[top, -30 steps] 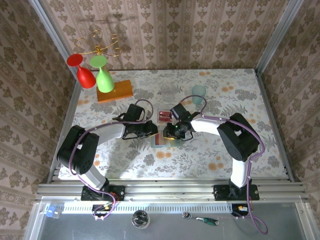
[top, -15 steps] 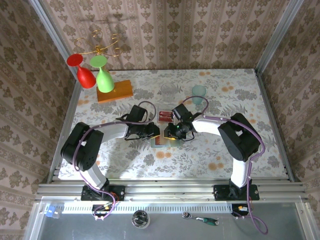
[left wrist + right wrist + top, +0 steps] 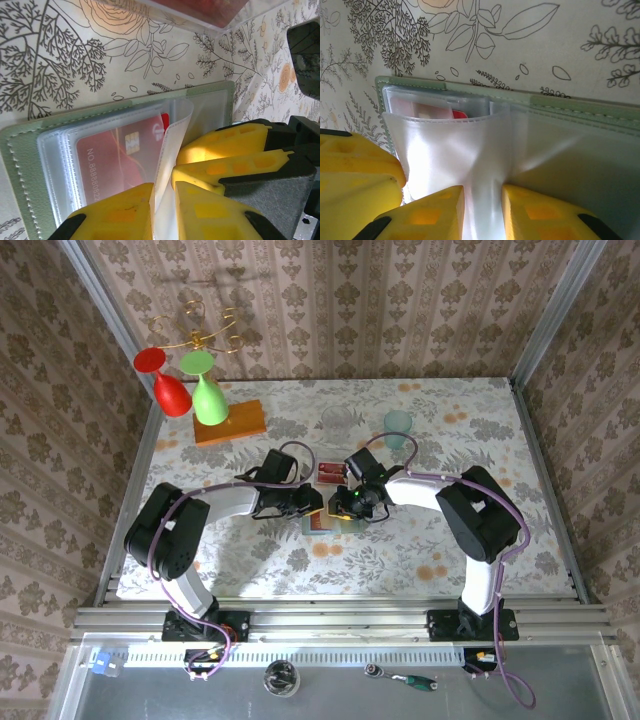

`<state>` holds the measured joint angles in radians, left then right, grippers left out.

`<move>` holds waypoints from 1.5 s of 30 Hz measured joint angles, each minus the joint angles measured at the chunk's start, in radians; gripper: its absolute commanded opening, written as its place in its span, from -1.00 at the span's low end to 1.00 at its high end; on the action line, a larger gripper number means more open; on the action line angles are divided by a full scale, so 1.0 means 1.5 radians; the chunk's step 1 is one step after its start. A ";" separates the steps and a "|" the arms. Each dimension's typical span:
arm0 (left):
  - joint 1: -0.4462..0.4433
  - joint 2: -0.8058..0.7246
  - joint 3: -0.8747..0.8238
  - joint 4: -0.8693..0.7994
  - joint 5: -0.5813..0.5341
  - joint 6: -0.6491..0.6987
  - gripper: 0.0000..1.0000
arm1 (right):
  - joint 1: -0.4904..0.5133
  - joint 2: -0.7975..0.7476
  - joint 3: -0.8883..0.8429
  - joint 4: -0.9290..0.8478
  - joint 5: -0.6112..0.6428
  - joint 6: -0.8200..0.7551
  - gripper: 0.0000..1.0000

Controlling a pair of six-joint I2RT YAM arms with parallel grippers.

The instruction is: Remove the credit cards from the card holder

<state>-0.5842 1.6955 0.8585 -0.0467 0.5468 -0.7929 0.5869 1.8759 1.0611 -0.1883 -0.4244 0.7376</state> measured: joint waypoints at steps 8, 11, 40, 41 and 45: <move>-0.003 0.000 0.001 0.000 0.000 0.000 -0.61 | -0.001 -0.002 -0.003 0.004 -0.002 0.000 -0.42; -0.004 0.000 0.002 0.000 0.000 -0.001 -0.61 | -0.002 -0.005 -0.007 0.005 -0.002 0.000 -0.42; -0.048 0.070 0.113 0.002 0.012 -0.026 -0.59 | -0.091 -0.181 -0.087 -0.008 0.019 -0.014 -0.40; -0.052 0.076 0.119 0.001 0.013 -0.026 -0.59 | -0.093 -0.185 -0.090 -0.012 0.020 -0.017 -0.40; -0.063 0.098 0.144 -0.001 0.015 -0.030 -0.59 | -0.100 -0.195 -0.100 -0.020 0.021 -0.023 -0.40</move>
<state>-0.6788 1.8420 1.0748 -0.0486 0.5694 -0.8375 0.4362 1.5829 0.9108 -0.2188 -0.3927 0.7033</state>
